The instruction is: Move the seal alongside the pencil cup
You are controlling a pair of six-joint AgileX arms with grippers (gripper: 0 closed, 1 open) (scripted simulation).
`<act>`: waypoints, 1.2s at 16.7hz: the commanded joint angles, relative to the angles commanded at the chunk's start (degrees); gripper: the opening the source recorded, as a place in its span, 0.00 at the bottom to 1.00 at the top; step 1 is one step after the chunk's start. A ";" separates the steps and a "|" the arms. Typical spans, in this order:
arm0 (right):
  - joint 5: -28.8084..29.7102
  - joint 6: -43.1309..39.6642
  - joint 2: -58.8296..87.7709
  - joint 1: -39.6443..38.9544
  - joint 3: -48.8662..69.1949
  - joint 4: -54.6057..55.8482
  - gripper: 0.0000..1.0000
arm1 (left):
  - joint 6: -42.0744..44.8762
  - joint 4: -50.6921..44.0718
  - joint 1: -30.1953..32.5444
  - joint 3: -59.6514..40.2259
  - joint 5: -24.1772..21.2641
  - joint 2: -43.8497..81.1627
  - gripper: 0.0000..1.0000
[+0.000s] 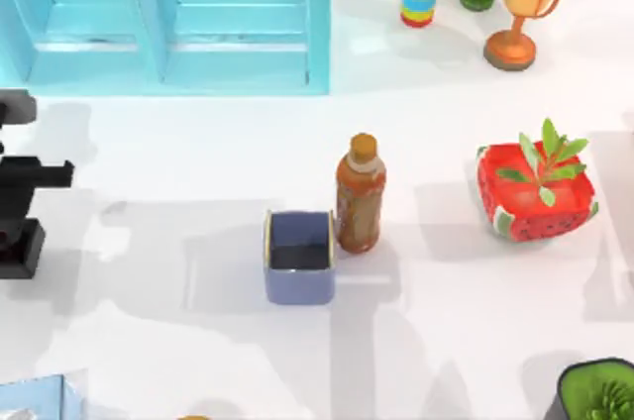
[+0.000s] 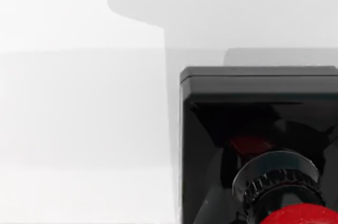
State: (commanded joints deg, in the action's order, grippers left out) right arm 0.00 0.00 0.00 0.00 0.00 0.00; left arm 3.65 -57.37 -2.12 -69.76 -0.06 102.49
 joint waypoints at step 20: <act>0.00 0.00 0.00 0.00 0.00 0.00 1.00 | -27.31 -16.02 27.19 -21.56 -0.07 5.61 0.00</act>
State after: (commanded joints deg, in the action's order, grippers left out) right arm 0.00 0.00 0.00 0.00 0.00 0.00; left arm -23.67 -73.39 25.08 -91.32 -0.12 108.10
